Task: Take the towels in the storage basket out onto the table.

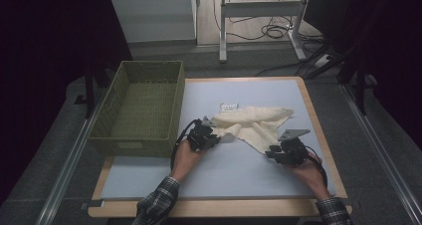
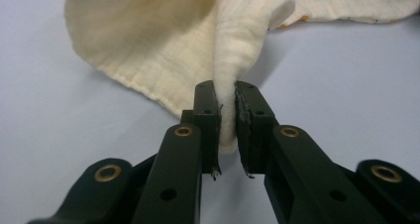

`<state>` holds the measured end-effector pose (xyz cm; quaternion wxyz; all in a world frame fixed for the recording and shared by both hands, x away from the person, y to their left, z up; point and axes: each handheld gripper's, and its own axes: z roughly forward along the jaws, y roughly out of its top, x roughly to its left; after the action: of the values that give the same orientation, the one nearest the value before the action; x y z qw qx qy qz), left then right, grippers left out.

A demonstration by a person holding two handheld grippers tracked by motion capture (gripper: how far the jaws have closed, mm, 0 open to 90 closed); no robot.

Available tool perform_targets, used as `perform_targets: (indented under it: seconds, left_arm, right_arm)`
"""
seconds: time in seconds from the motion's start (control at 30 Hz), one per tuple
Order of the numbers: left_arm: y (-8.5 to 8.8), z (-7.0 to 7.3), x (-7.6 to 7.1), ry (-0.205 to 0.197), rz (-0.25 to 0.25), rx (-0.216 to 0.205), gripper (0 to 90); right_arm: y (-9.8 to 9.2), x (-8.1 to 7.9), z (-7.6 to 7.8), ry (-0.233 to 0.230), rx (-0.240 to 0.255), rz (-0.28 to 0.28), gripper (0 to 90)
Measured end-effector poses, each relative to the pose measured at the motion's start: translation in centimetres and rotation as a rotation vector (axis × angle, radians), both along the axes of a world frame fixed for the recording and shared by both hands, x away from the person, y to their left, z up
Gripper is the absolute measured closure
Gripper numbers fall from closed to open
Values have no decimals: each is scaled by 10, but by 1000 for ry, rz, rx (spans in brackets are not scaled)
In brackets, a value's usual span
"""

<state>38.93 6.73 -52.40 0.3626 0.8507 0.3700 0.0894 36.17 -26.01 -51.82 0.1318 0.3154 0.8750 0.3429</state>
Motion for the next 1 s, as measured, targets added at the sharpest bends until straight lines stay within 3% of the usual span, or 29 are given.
perform_targets:
  seconds: [0.03, 0.1, 0.13, 0.23, 0.37, 0.5, 0.53, 0.63, 0.67, 0.7, 0.73, 1.0]
  left_arm:
    - [0, 0, 0, 0, 0, 0, 823]
    - [2, 0, -2, 2, 2, -4, 830]
    - [5, 0, -5, -5, 4, -5, 836]
    - [7, 2, -11, -14, -1, -8, 836]
    - [13, 4, -27, -27, -17, -11, 835]
    - [19, 5, -48, -32, -34, -17, 833]
    - [21, 5, -59, -37, -49, -26, 832]
    - [23, 6, -69, -43, -71, -19, 831]
    - [22, 5, -80, -40, -89, -22, 830]
    - [22, 5, -80, -40, -89, -22, 829]
    - [21, 4, -89, -44, -112, -5, 828]
    - [18, -2, -116, -18, -170, -9, 810]
  right_arm:
    - [0, 0, 0, 0, 0, 0, 690]
    - [1, -5, 1, -41, -45, -13, 857]
    - [0, -7, 3, -32, -52, -16, 879]
    - [-3, -12, 6, -35, -48, -10, 881]
    - [-20, -25, 13, -29, 4, -22, 880]
    - [-37, -46, 20, -22, 40, -19, 879]
    - [-45, -56, 22, -21, 54, -22, 878]
    - [-51, -64, 24, -15, 72, -22, 877]
    - [-56, -72, 25, -10, 83, -21, 876]
    - [-57, -76, 25, -6, 87, -20, 875]
    - [-58, -80, 24, -4, 86, -21, 875]
    - [-67, -112, 18, 12, 59, -12, 873]
